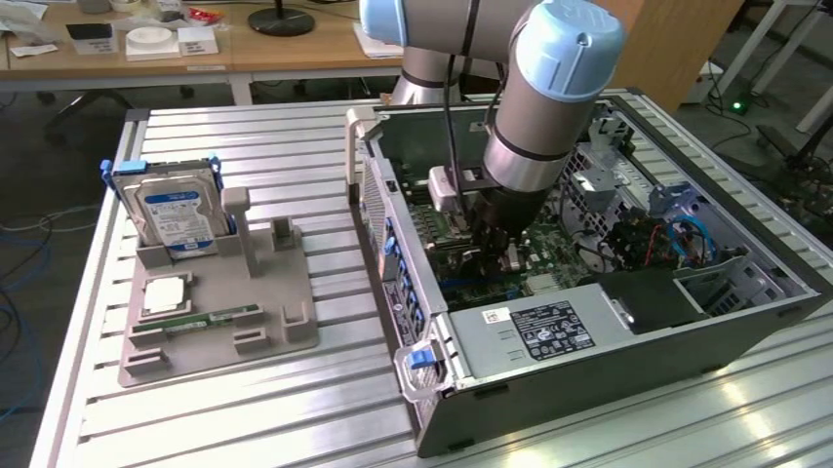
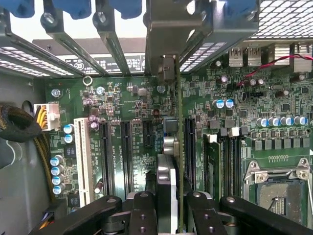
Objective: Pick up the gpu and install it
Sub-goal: 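Insert the gpu into the slot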
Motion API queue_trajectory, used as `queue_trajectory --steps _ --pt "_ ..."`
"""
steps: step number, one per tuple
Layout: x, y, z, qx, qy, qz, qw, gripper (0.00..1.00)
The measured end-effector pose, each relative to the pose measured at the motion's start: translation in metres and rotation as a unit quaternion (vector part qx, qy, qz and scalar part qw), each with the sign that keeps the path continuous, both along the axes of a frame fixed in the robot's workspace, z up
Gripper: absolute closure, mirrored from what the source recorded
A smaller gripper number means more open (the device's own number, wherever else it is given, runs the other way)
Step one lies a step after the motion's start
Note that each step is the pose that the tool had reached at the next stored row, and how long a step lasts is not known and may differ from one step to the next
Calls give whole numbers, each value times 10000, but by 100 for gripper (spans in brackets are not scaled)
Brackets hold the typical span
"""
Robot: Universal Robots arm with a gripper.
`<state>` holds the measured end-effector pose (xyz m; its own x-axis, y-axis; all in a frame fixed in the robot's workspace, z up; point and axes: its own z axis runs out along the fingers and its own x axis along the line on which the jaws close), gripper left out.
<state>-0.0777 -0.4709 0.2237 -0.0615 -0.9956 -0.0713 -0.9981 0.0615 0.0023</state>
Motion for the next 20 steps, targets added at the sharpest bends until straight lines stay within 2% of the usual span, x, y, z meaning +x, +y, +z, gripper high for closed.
queue_trajectory --steps 4,6,20 --pt "2 2 9 6 45 2 10000 72" --pt "1 1 19 5 56 1 10000 72" --pt "1 10 39 1 59 4 10000 72"
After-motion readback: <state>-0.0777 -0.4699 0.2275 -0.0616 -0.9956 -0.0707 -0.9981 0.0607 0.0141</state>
